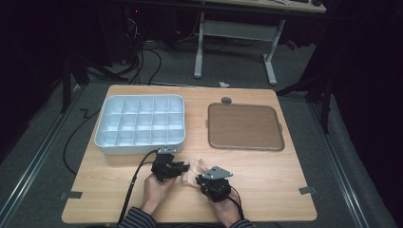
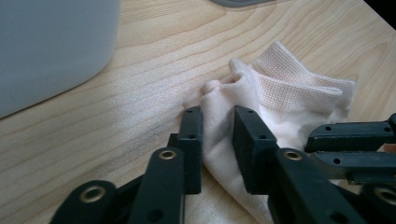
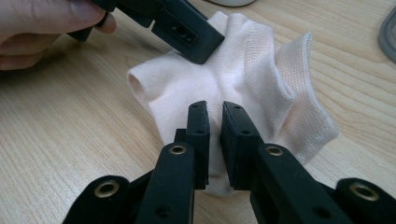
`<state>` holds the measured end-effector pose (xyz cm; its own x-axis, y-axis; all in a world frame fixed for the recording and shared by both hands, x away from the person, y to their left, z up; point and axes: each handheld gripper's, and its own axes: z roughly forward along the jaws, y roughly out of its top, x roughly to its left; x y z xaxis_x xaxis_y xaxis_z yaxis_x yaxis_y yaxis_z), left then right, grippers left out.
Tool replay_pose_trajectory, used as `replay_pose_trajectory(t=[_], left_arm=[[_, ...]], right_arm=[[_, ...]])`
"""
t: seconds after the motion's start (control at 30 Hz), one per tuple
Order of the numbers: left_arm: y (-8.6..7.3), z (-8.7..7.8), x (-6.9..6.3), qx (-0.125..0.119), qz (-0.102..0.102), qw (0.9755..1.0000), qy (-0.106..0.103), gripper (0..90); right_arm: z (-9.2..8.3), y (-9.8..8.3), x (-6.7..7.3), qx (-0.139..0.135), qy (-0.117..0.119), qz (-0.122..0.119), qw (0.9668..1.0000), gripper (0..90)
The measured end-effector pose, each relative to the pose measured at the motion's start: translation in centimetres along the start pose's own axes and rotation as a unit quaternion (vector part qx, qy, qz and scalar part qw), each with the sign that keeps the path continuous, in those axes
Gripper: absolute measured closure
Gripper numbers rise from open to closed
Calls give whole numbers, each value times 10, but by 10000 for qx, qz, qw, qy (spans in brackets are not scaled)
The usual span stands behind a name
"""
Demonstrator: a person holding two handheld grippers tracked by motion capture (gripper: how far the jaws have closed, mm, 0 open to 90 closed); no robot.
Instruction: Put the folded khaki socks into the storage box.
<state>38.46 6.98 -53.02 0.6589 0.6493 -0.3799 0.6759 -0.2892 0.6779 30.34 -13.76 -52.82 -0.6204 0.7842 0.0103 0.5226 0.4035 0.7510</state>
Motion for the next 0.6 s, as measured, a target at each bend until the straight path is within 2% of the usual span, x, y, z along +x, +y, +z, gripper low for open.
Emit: replay_pose_trajectory(t=[0.2, 0.37, 0.47, 0.6], left_arm=[[0, -3, 1, -14, -22, 10000, -84, 836], [0, -6, 2, -39, -24, 9998, -212, 852], [-1, -11, 0, -78, 18, 9996, -256, 853], [-1, -14, -4, -86, 124, 9997, -191, 855]], right_arm=[[-1, -1, 0, 16, 29, 29, 10000, 814], [-1, -1, 0, 6, 50, 27, 10000, 813], [-1, -1, 3, -6, 44, -55, 10000, 813], [-2, -1, 4, 52, 124, -64, 9999, 806]])
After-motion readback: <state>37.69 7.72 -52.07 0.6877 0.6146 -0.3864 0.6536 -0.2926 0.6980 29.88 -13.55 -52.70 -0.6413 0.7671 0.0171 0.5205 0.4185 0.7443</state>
